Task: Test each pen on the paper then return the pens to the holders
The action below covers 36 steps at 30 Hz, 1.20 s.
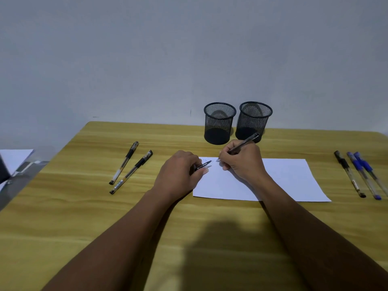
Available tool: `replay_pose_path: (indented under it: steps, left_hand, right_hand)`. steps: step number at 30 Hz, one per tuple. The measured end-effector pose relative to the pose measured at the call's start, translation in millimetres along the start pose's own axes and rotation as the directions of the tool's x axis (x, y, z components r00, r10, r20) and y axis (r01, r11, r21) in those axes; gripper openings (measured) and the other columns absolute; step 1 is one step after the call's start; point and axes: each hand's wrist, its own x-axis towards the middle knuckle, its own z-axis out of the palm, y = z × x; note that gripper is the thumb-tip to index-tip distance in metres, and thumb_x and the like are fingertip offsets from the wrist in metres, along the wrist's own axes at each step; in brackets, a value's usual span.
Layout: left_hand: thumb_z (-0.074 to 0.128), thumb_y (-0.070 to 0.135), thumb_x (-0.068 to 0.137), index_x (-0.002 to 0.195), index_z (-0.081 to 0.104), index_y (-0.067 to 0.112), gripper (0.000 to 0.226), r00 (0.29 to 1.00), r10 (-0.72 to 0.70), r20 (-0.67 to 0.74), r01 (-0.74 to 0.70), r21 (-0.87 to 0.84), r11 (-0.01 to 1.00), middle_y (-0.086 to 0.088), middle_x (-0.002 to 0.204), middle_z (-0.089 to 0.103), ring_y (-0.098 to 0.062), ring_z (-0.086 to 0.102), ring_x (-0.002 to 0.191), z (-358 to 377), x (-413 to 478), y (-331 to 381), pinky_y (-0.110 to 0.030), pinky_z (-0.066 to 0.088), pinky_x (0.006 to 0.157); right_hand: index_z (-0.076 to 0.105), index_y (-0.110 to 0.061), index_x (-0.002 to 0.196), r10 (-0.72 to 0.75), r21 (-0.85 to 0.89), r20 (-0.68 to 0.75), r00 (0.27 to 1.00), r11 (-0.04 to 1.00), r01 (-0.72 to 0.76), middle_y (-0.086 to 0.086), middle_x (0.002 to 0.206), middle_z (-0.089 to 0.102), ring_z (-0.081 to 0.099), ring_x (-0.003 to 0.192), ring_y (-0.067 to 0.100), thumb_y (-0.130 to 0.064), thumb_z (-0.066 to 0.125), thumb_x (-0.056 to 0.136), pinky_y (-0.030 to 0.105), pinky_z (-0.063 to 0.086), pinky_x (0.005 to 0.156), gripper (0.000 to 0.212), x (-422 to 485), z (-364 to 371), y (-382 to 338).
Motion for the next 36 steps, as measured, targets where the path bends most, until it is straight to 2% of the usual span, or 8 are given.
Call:
replay_pose_path:
  steps: [7,14,20,22,25,28,32,36]
  left_hand:
    - [0.069,0.043,0.090,0.092,0.071,0.020,0.023,1.000,0.006,0.004,-0.006,0.001,1.000,0.009,0.085,0.066,-0.012,0.052,0.088,-1,0,1,-0.039,0.051,0.073]
    - [0.069,0.043,0.090,0.091,0.070,0.021,0.022,1.000,0.010,0.000,-0.010,0.001,1.000,0.011,0.082,0.063,-0.011,0.050,0.085,-1,0,1,-0.034,0.047,0.071]
    - [0.070,0.041,0.089,0.089,0.070,0.020,0.022,1.000,0.014,-0.009,-0.014,-0.012,1.000,0.010,0.081,0.063,-0.013,0.051,0.086,1,0,-2,-0.037,0.048,0.071]
    - [0.070,0.041,0.089,0.089,0.070,0.020,0.021,1.000,0.012,-0.001,-0.012,-0.013,1.000,0.010,0.081,0.063,-0.012,0.051,0.085,1,0,-1,-0.038,0.049,0.071]
    - [0.070,0.043,0.088,0.090,0.073,0.021,0.022,1.000,-0.015,0.005,0.016,-0.068,0.998,0.009,0.082,0.069,-0.013,0.058,0.082,-3,2,0,-0.041,0.052,0.069]
    - [0.072,0.043,0.087,0.090,0.077,0.024,0.019,0.996,-0.086,0.001,0.084,-0.230,0.970,0.010,0.078,0.074,-0.008,0.066,0.073,-9,3,2,-0.041,0.055,0.065]
    - [0.074,0.036,0.088,0.093,0.078,0.026,0.012,0.991,-0.131,-0.025,0.117,-0.304,0.945,0.013,0.084,0.076,-0.002,0.068,0.078,-14,4,4,-0.034,0.056,0.069]
    - [0.074,0.037,0.089,0.094,0.079,0.024,0.015,0.989,-0.146,-0.038,0.129,-0.287,0.949,0.014,0.087,0.075,0.003,0.065,0.084,-22,4,7,-0.022,0.049,0.069]
  right_hand:
    - [0.066,0.011,0.079,0.008,0.014,-0.018,1.000,1.000,-0.008,0.025,0.066,0.063,0.060,0.054,0.029,0.010,0.069,0.082,0.038,0.054,0.057,0.004,1,1,3]
    - [0.067,0.002,0.075,-0.007,-0.016,-0.042,0.999,1.000,0.006,0.012,0.057,0.062,0.059,0.047,0.022,0.005,0.071,0.080,0.050,0.059,0.063,0.007,5,0,10]
    - [0.068,0.008,0.078,-0.023,-0.042,-0.041,0.999,0.999,0.021,0.024,0.063,0.063,0.059,0.047,0.021,0.008,0.070,0.081,0.038,0.056,0.057,0.005,0,-2,4]
    - [0.070,0.002,0.077,-0.026,-0.030,-0.050,0.998,0.999,0.024,0.024,0.065,0.064,0.060,0.049,0.024,0.001,0.072,0.085,0.035,0.054,0.054,0.008,1,-2,5]
    - [0.069,-0.004,0.077,-0.006,0.089,-0.039,0.999,0.996,0.009,0.017,0.060,0.062,0.055,0.044,0.022,-0.007,0.073,0.091,0.030,0.049,0.049,0.014,5,-3,5]
    - [0.068,0.001,0.081,0.034,0.214,0.066,0.997,0.976,-0.048,0.021,0.066,0.061,0.053,0.043,0.018,-0.005,0.071,0.093,0.025,0.042,0.040,0.014,2,-4,-9]
    - [0.070,-0.003,0.081,0.034,0.198,0.143,0.989,0.978,-0.062,0.017,0.069,0.067,0.057,0.051,0.020,-0.011,0.073,0.092,0.028,0.043,0.043,0.014,0,0,-23]
    - [0.069,0.001,0.087,0.024,0.212,0.158,0.987,0.976,-0.058,0.013,0.066,0.067,0.056,0.047,0.015,-0.011,0.073,0.093,0.022,0.040,0.043,0.014,-2,7,-33]
